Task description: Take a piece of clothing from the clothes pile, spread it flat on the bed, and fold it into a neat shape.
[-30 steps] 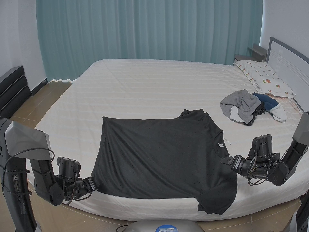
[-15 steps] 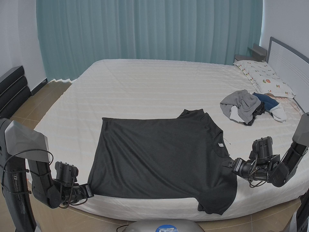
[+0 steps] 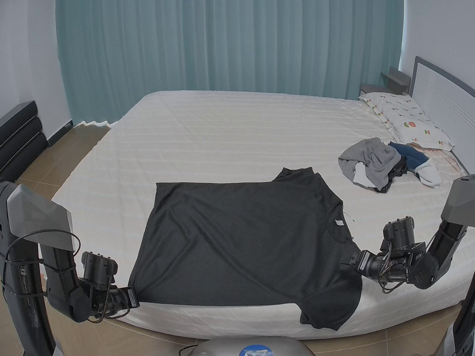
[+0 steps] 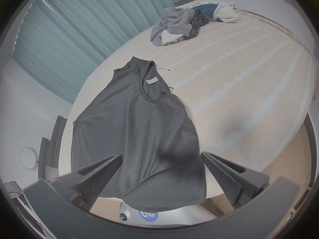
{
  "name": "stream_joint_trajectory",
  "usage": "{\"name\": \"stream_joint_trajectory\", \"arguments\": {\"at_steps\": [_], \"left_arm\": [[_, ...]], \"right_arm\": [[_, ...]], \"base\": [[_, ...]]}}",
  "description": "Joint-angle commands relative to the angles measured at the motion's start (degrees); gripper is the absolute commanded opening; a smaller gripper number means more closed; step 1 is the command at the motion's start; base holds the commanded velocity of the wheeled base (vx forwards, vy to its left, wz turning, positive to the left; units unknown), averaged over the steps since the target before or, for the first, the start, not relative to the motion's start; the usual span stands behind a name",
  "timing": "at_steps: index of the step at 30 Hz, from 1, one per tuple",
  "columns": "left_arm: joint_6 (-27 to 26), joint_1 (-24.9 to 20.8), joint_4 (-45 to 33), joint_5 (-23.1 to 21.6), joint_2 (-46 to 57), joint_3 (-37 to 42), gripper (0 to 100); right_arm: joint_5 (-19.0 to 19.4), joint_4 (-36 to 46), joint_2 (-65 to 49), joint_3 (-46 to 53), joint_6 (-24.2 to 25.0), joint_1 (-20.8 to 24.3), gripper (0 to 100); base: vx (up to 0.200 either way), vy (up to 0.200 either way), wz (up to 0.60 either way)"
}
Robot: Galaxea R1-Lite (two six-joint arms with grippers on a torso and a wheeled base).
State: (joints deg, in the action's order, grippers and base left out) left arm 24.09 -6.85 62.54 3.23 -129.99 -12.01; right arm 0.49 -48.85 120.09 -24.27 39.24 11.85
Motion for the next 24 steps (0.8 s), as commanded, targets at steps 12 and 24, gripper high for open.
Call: {"name": "stream_joint_trajectory", "arguments": {"at_steps": [12, 24], "left_arm": [[4.83, 1.05, 1.36, -5.16, 0.35, -1.62, 0], [5.0, 2.72, 1.36, -5.69, 0.44, -2.85, 0]], "right_arm": [[0.13, -1.16, 10.08, -6.75, -1.45, -4.64, 100], [0.22, -1.34, 12.27, -12.29, -1.62, -5.61, 0]], "base": [[0.0, 0.0, 0.0], [0.0, 0.0, 0.0]]}}
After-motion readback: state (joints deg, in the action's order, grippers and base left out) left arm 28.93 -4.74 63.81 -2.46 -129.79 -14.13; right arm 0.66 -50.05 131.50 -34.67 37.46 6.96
